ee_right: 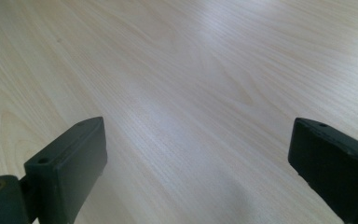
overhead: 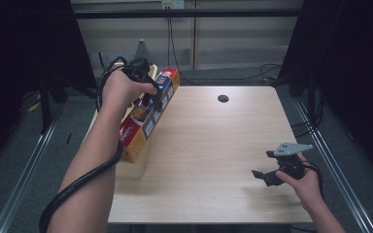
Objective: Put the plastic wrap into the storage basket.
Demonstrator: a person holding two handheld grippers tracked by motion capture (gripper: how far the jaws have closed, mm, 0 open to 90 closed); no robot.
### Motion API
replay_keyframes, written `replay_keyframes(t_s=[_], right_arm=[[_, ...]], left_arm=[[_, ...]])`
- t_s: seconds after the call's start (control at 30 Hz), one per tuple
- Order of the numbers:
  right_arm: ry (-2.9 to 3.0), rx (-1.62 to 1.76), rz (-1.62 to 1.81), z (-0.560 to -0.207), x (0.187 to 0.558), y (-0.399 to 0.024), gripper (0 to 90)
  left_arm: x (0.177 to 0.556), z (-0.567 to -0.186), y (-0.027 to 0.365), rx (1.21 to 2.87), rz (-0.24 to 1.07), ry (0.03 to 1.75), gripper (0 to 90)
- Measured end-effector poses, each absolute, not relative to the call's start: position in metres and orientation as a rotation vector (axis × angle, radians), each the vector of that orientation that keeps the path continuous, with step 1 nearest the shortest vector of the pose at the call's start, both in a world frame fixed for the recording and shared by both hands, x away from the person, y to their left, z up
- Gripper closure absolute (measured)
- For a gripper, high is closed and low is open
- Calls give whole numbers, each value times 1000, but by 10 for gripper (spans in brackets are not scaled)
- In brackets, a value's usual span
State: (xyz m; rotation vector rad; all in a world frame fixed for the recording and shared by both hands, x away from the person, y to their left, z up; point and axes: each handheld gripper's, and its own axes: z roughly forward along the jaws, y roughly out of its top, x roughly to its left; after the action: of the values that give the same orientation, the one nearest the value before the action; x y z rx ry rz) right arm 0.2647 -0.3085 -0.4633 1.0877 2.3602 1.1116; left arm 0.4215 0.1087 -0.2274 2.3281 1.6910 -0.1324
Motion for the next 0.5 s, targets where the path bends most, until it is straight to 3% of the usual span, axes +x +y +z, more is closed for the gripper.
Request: replay_keyframes(t_s=[0.5], right_arm=[[2364, 1083, 1102, -464, 265, -308, 43]], left_arm=[[423, -212, 133, 2270, -104, 1762, 410]])
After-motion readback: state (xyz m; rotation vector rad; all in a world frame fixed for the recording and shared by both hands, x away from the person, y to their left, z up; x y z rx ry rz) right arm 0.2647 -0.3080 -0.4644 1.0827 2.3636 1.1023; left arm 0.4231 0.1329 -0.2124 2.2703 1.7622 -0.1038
